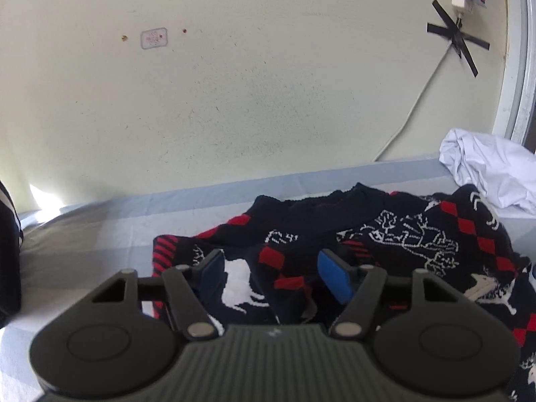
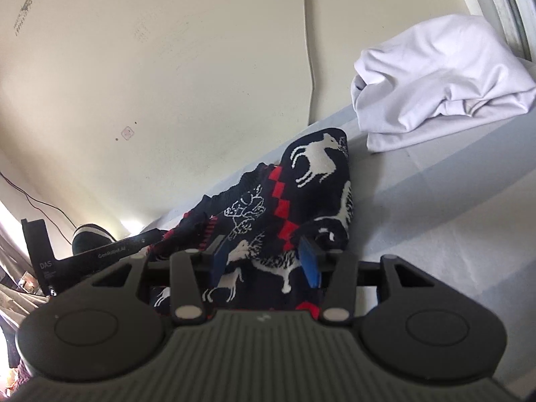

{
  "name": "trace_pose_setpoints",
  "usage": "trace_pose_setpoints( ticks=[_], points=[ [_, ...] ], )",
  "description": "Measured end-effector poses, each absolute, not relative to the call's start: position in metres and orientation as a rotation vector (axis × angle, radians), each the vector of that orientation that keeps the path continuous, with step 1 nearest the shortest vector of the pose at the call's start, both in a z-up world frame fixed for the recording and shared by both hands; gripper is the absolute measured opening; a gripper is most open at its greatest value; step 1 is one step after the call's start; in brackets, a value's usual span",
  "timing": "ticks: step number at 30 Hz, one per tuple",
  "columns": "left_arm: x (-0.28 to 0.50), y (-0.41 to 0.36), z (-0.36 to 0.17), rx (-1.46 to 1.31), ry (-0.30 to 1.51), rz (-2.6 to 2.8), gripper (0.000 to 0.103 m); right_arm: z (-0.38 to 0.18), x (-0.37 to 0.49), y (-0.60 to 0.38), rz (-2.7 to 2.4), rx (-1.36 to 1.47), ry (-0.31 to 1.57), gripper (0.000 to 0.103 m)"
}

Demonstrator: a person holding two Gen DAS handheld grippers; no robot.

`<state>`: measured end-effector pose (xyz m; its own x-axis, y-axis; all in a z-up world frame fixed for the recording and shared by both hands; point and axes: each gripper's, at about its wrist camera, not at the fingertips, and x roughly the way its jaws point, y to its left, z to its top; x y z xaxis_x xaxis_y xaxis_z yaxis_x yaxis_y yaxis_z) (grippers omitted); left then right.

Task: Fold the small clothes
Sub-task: 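Grasp the sweater edge with the right gripper and lift to spread it flat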

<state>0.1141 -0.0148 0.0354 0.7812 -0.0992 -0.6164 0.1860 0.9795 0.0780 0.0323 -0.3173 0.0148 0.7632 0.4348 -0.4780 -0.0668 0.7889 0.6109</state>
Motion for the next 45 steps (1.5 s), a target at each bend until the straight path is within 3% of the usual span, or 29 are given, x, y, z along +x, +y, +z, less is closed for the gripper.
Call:
trace_pose_setpoints(
  ticks=[5,11,24,32,36,41,45],
  points=[
    [0.124,0.003,0.008,0.342,0.706,0.137,0.050,-0.016,0.053,-0.328,0.246,0.709,0.697,0.047],
    [0.085,0.057,0.033,0.114,0.688,0.127,0.054,-0.017,0.031,-0.340,0.295,0.797,0.658,0.051],
    [-0.070,0.084,0.027,0.097,0.694,0.006,0.064,0.028,-0.093,-0.378,0.418,0.710,0.546,0.052],
    [-0.145,0.095,0.028,0.059,0.735,-0.044,0.064,0.092,-0.188,-0.459,0.255,0.582,0.368,0.052],
    [-0.175,0.094,0.026,0.032,0.767,-0.087,0.064,0.091,-0.205,-0.453,0.286,0.519,0.468,0.052],
    [-0.198,0.086,0.013,0.029,0.831,-0.115,0.060,0.024,-0.197,-0.389,0.461,0.530,0.717,0.051],
    [-0.213,0.088,0.010,0.016,0.847,-0.115,0.058,-0.010,-0.189,-0.352,0.542,0.567,0.799,0.051]
  ],
)
